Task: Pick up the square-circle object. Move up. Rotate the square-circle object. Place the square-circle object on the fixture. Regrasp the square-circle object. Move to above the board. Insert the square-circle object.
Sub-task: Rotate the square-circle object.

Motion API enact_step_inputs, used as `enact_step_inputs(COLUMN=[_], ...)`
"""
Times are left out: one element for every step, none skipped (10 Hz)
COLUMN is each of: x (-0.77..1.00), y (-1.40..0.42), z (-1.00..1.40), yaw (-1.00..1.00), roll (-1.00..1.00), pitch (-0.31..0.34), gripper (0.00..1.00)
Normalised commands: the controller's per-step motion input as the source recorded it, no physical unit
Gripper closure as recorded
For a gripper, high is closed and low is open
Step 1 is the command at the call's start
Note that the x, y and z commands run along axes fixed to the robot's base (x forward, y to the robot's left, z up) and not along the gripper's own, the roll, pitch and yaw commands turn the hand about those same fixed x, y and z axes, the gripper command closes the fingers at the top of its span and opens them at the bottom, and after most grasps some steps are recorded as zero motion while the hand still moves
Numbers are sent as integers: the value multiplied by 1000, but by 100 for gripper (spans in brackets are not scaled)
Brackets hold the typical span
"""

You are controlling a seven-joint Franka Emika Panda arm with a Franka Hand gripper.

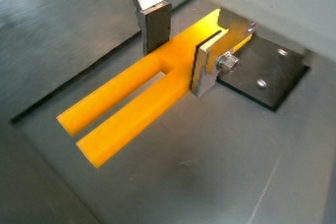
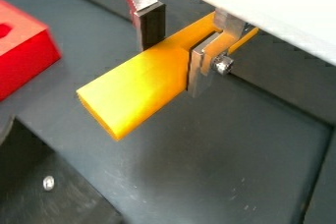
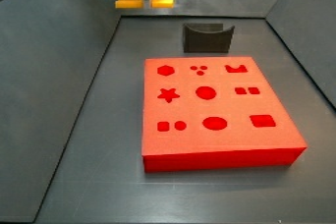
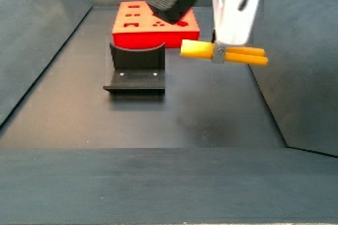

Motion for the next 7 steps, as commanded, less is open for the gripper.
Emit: enact_step_inputs(x=[21,21,21,21,21,20,20], y=[13,13,14,14,14,14,14], z=[-21,-21,-21,-21,-21,-21,-21], yaw=[-1000,-1000,-1000,-1000,-1000,-1000,-1000], roll=[1,1,1,1,1,1,1], pitch=[-5,-5,-5,-6,-6,-6,-7], gripper=[100,100,100,100,100,100,100])
